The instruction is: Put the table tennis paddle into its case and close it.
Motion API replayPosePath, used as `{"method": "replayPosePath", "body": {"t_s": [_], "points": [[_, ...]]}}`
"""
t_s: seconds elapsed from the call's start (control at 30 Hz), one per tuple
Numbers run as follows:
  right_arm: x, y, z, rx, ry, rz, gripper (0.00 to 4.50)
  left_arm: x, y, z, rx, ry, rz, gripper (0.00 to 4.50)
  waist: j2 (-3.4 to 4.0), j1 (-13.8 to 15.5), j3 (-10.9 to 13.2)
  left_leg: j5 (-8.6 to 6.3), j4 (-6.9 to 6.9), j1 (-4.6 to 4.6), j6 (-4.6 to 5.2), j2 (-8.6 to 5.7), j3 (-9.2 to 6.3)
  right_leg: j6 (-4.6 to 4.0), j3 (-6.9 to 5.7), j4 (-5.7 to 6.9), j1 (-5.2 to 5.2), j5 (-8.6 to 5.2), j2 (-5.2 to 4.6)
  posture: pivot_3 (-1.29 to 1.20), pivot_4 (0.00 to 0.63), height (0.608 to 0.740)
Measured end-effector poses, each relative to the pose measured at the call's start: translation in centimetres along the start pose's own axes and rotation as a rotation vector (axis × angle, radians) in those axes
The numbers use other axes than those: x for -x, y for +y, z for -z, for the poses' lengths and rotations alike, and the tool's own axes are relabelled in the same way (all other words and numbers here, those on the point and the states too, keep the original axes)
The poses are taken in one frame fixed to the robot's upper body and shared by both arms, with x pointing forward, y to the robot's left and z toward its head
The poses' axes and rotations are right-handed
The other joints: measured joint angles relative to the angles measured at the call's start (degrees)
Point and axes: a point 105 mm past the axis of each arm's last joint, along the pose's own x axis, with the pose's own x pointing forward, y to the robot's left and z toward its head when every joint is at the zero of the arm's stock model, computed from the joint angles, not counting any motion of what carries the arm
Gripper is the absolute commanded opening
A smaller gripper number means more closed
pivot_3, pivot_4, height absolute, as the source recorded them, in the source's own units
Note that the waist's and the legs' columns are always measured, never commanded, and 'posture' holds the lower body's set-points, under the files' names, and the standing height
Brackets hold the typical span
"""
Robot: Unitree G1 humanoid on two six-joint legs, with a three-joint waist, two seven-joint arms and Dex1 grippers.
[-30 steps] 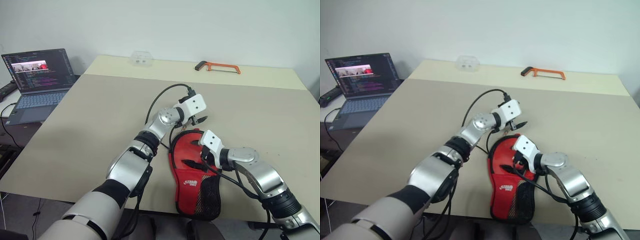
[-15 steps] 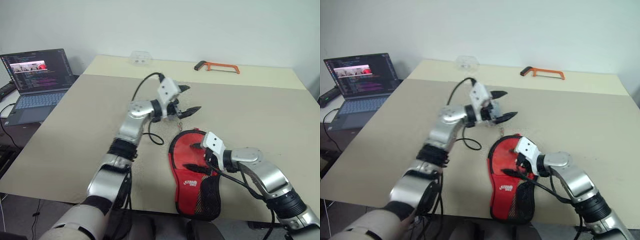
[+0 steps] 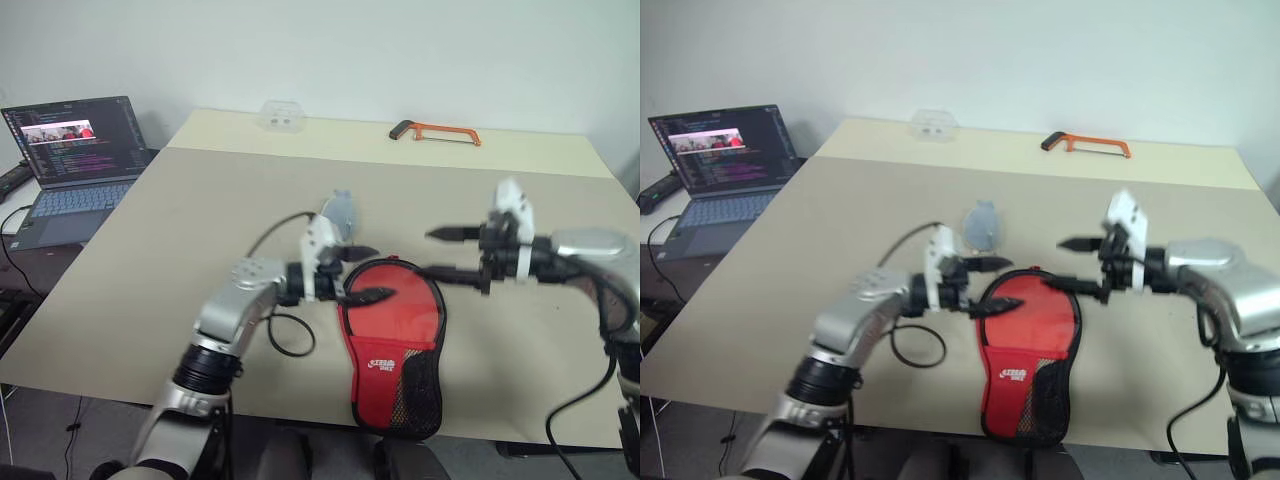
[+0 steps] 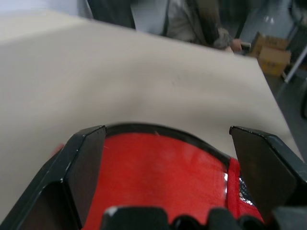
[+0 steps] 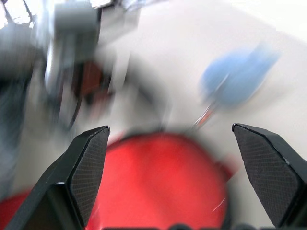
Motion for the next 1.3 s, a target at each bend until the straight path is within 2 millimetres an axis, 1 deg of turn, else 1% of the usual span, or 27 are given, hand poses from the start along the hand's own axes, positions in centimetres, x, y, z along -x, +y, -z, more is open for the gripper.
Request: {"method": "replayPosePath", "body": {"t_s": [0.03, 0.1, 0.17, 0.2, 0.23, 0.3, 0.33, 0.4, 0.5, 0.57, 0.77, 0.87, 1.0, 1.1, 1.2, 1.3], "points": [[-0.9, -1.0, -0.6, -0.022, -0.027, 0.044, 4.50, -0.5, 0.5, 1.1, -0.003, 0.034, -0.042, 4.48, 0.05, -0.5, 0.0, 0.00, 0.00, 0.03, 0.01, -0.02, 0.07, -0.02, 0.08, 0.04, -0.02, 0.01, 0.00, 0.00, 0.150, 0.740], [-2.3, -2.7, -1.1, -0.059, -0.035, 0.123, 4.50, -1.4, 0.6, 3.2, 0.022, 0.093, -0.082, 4.48, 0.06, -0.8, 0.0, 0.00, -0.01, -0.03, 0.01, -0.01, 0.16, -0.02, 0.14, 0.11, -0.17, 0.01, -0.02, 0.00, 0.150, 0.740], [-4.1, -4.1, -1.0, -0.112, -0.009, 0.190, 4.50, -2.1, 0.9, 3.6, 0.003, 0.094, -0.121, 4.48, 0.11, -0.8, 0.0, 0.01, -0.02, -0.04, 0.00, 0.00, 0.17, -0.02, 0.13, 0.12, -0.19, 0.01, -0.04, 0.00, 0.150, 0.740], [-5.3, -4.4, -0.8, -0.131, 0.013, 0.200, 4.50, -2.5, 1.1, 3.6, -0.011, 0.092, -0.137, 4.48, 0.14, -0.7, 0.0, 0.01, -0.04, -0.05, 0.00, 0.01, 0.17, -0.02, 0.12, 0.12, -0.20, 0.01, -0.05, 0.00, 0.150, 0.740], [-5.9, -4.5, -0.6, -0.141, 0.030, 0.209, 4.50, -2.6, 1.1, 3.7, -0.014, 0.091, -0.140, 4.48, 0.14, -0.6, 0.0, 0.01, -0.04, -0.05, 0.00, 0.02, 0.16, -0.02, 0.10, 0.12, -0.19, 0.01, -0.05, 0.00, 0.150, 0.740], [-8.1, -5.1, 0.4, -0.192, 0.084, 0.234, 4.50, -2.6, 1.2, 4.0, -0.036, 0.104, -0.154, 4.48, 0.19, -0.6, -0.1, 0.01, -0.03, -0.02, 0.00, 0.02, 0.20, -0.02, 0.10, 0.12, -0.16, 0.01, -0.11, 0.00, 0.150, 0.740], [-9.1, -5.2, 1.2, -0.217, 0.120, 0.244, 4.50, -2.7, 1.2, 4.0, -0.043, 0.104, -0.158, 4.48, 0.20, -0.6, -0.1, 0.01, -0.03, -0.01, 0.01, 0.02, 0.21, -0.02, 0.08, 0.14, -0.15, 0.01, -0.15, 0.00, 0.150, 0.740], [-10.8, -5.2, 2.2, -0.254, 0.156, 0.244, 4.50, -2.7, 1.2, 4.1, -0.044, 0.103, -0.163, 4.48, 0.21, -0.7, -0.1, 0.02, -0.01, 0.01, 0.01, 0.02, 0.24, -0.02, 0.08, 0.17, -0.14, 0.01, -0.17, 0.00, 0.150, 0.740], [-12.7, -4.8, 3.6, -0.306, 0.200, 0.210, 4.50, -2.6, 1.0, 4.2, -0.042, 0.098, -0.176, 4.48, 0.22, -0.7, -0.1, 0.02, -0.03, 0.01, 0.01, 0.02, 0.22, -0.02, 0.04, 0.18, -0.14, 0.01, -0.17, 0.00, 0.150, 0.740], [-13.4, -4.5, 4.3, -0.306, 0.231, 0.188, 4.50, -2.5, 1.0, 4.2, -0.045, 0.096, -0.181, 4.48, 0.23, -0.8, -0.1, 0.02, -0.04, 0.00, 0.01, 0.02, 0.22, -0.02, 0.05, 0.18, -0.16, 0.01, -0.17, 0.00, 0.150, 0.740], [-15.7, -3.2, 5.2, -0.343, 0.281, 0.141, 4.50, -2.2, 0.9, 4.5, -0.042, 0.102, -0.211, 4.48, 0.29, -0.9, -0.2, 0.02, -0.08, 0.03, 0.01, 0.05, 0.22, -0.02, 0.04, 0.18, -0.15, 0.01, -0.17, 0.00, 0.150, 0.740], [-16.4, -2.7, 6.2, -0.379, 0.296, 0.133, 4.50, -2.1, 0.8, 4.4, -0.040, 0.099, -0.222, 4.48, 0.29, -0.9, -0.2, 0.02, -0.10, 0.02, 0.00, 0.06, 0.21, -0.02, 0.04, 0.16, -0.15, 0.01, -0.20, 0.00, 0.150, 0.740], [-17.0, -2.4, 8.0, -0.404, 0.327, 0.166, 4.50, -2.1, 0.8, 4.4, -0.048, 0.105, -0.233, 4.48, 0.29, -0.9, -0.2, 0.02, -0.11, 0.03, 0.00, 0.06, 0.22, -0.02, 0.04, 0.16, -0.15, 0.01, -0.20, 0.00, 0.150, 0.740], [-17.4, -2.3, 8.6, -0.419, 0.320, 0.188, 3.92, -2.1, 0.7, 4.5, -0.048, 0.108, -0.237, 4.50, 0.29, -0.9, -0.2, 0.02, -0.11, 0.02, 0.00, 0.07, 0.23, -0.02, 0.05, 0.16, -0.16, 0.01, -0.21, 0.00, 0.150, 0.740], [-17.6, -2.5, 8.6, -0.407, 0.309, 0.210, 2.95, -2.1, 0.6, 4.5, -0.053, 0.109, -0.242, 4.50, 0.29, -0.9, -0.2, 0.02, -0.11, 0.02, 0.00, 0.07, 0.22, -0.02, 0.04, 0.16, -0.15, 0.01, -0.24, 0.00, 0.150, 0.740], [-17.5, -2.9, 8.5, -0.397, 0.304, 0.233, 1.85, -2.1, 0.6, 4.5, -0.057, 0.112, -0.244, 4.50, 0.29, -0.9, -0.2, 0.02, -0.12, 0.02, -0.01, 0.07, 0.22, -0.02, 0.04, 0.15, -0.15, 0.01, -0.23, 0.00, 0.150, 0.740]]}}
